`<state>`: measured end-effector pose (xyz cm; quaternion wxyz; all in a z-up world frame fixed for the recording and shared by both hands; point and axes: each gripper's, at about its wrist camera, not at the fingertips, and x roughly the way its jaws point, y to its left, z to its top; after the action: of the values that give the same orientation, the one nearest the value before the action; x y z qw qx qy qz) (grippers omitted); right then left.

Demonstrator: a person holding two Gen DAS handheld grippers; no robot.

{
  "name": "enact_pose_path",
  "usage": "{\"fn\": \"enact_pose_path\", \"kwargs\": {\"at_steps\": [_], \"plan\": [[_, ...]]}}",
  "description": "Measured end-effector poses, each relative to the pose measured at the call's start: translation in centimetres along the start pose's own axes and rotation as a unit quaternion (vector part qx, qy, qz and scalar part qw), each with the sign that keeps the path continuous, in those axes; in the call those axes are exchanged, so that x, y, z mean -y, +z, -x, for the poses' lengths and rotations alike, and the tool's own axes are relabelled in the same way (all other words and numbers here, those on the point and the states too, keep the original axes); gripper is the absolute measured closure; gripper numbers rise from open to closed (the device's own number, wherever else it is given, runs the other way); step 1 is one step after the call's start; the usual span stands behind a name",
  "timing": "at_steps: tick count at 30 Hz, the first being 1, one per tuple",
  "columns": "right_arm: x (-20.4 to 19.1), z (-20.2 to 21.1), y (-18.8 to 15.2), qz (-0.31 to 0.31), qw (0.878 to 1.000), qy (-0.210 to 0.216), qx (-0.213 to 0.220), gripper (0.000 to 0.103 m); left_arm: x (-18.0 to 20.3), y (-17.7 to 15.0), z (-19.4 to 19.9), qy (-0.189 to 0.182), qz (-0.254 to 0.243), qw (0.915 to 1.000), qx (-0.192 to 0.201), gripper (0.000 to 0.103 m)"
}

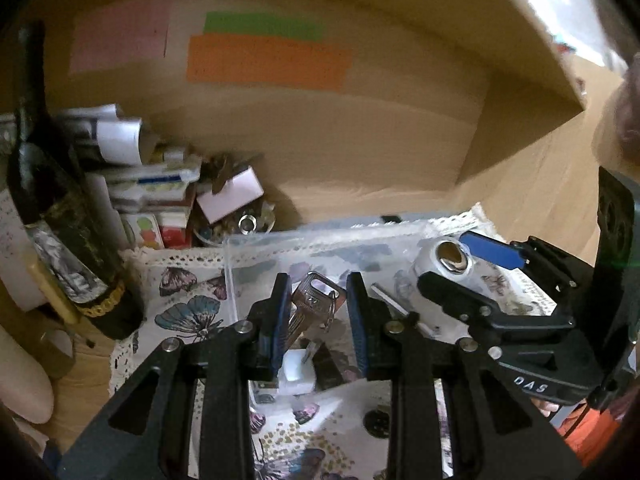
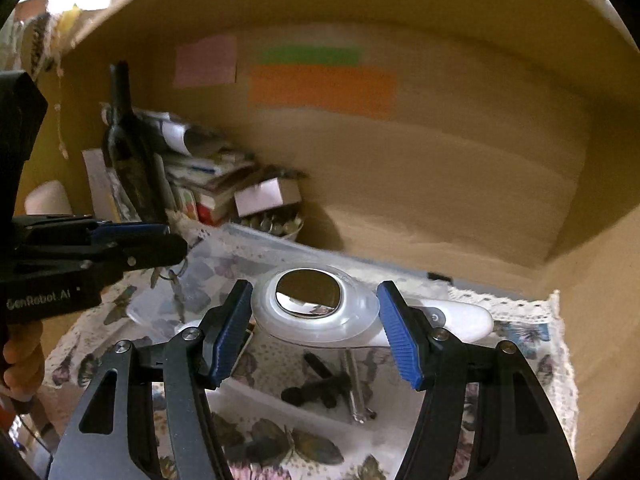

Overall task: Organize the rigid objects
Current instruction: 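Lift the keys and white device and release both into the clear box, then grasp the black round disc with the left tool while the right tool grasps a black piece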

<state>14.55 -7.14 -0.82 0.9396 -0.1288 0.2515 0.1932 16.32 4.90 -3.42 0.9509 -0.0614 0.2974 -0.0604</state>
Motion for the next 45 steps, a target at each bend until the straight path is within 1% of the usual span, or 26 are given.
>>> {"fn": "enact_pose_path", "kwargs": {"at_steps": [4, 7, 9, 10, 13, 16, 18, 24, 27, 30, 33, 34, 35, 37, 38, 40, 45], "plan": [[-0.7, -3.1, -0.5, 0.012, 0.999, 0.016, -0.042, 0.042, -0.9, -0.4, -2.0, 0.01, 0.007, 0.9998, -0.017, 0.075], [-1.8, -4.2, -0.9, 0.041, 0.998, -0.006, -0.05, 0.042, -1.2, -1.0, -3.1, 0.012, 0.007, 0.9995, -0.03, 0.075], [-2.0, -4.8, -1.0, 0.04, 0.997, 0.012, -0.064, 0.042, -1.2, -1.2, -3.7, 0.015, 0.005, 0.9991, -0.038, 0.075], [-2.1, -5.1, -1.1, 0.038, 0.997, 0.014, -0.069, 0.042, -1.3, -1.3, -4.0, 0.016, 0.006, 0.9989, -0.043, 0.075], [-2.4, -6.3, -1.4, 0.045, 0.995, 0.002, -0.089, 0.042, -1.5, -1.4, -4.4, 0.01, 0.013, 0.9985, -0.052, 0.075], [-2.0, -6.8, -1.5, 0.031, 0.993, 0.018, -0.109, 0.042, -1.4, -1.3, -3.8, 0.01, 0.012, 0.9988, -0.046, 0.075], [-2.0, -6.4, -1.4, 0.037, 0.994, 0.007, -0.1, 0.042, -1.1, -1.2, -3.4, 0.009, 0.008, 0.9991, -0.041, 0.075], [-2.3, -4.2, -0.4, 0.041, 0.996, 0.005, -0.075, 0.041, -0.4, -0.9, -1.3, 0.008, 0.002, 0.9998, -0.02, 0.075], [-2.3, -2.5, -0.2, 0.04, 0.998, 0.003, -0.056, 0.037, -0.2, -0.9, -0.2, 0.006, 0.001, 0.9999, -0.011, 0.071], [-2.1, -0.8, -0.1, 0.036, 0.999, 0.0, -0.041, 0.035, 0.1, -1.0, 0.8, 0.011, -0.004, 0.9999, 0.0, 0.066], [-1.7, 0.9, -0.3, 0.027, 0.999, 0.0, -0.029, 0.035, 0.5, -1.3, 2.2, 0.017, -0.01, 0.9997, 0.014, 0.054], [-1.5, 1.5, -0.5, 0.023, 0.999, -0.001, -0.024, 0.035, 0.6, -1.5, 2.6, 0.017, -0.011, 0.9996, 0.018, 0.048], [-1.4, 2.1, -0.7, 0.02, 1.0, -0.002, -0.02, 0.035, 0.7, -1.8, 3.0, 0.019, -0.014, 0.9995, 0.02, 0.045], [-1.0, 3.0, -1.1, 0.014, 1.0, -0.004, -0.017, 0.035, 1.0, -2.5, 3.7, 0.022, -0.019, 0.9994, 0.021, 0.042], [-0.7, 3.4, -1.5, 0.009, 1.0, -0.002, -0.018, 0.035, 1.1, -2.8, 3.8, 0.023, -0.02, 0.9994, 0.018, 0.038], [-0.3, 3.9, -2.1, 0.002, 1.0, -0.001, -0.02, 0.035, 1.2, -3.6, 4.0, 0.025, -0.019, 0.9995, 0.011, 0.033], [0.2, 4.6, -4.4, -0.009, 0.999, 0.006, -0.037, 0.035, 1.8, -6.1, 3.5, 0.024, -0.027, 0.9993, -0.013, 0.033]]}}
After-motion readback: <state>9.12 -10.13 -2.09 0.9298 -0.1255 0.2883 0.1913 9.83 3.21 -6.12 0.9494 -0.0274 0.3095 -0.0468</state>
